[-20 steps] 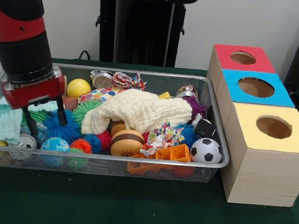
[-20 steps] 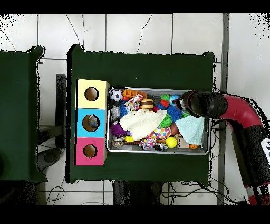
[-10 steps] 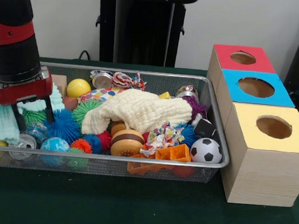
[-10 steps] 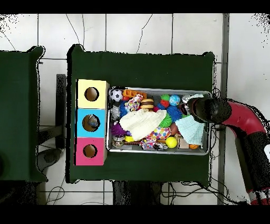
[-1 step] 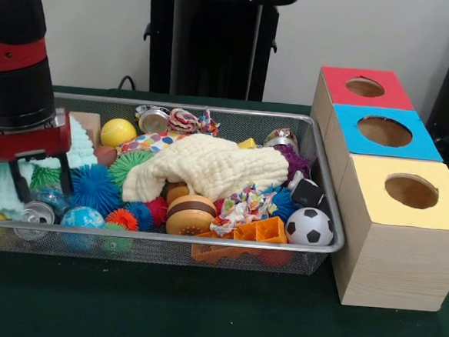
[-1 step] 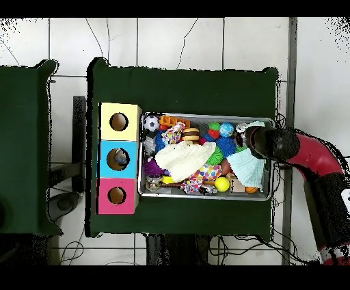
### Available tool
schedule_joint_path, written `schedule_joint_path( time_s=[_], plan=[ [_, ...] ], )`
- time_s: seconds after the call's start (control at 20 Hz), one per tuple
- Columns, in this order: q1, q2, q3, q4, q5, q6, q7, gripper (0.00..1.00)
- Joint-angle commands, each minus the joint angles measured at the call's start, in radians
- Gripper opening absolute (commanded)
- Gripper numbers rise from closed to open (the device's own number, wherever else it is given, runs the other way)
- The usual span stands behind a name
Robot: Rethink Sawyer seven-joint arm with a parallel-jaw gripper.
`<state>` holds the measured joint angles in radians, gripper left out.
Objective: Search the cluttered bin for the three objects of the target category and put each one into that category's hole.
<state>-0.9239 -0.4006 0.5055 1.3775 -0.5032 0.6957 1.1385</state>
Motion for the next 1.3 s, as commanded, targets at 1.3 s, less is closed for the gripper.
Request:
schedule_joint_path(
  time_s=[1.3],
  plan=[
    [0.082, 0.039, -0.123, -0.031, 0.144, 0.013, 0.136, 1.0]
  ],
)
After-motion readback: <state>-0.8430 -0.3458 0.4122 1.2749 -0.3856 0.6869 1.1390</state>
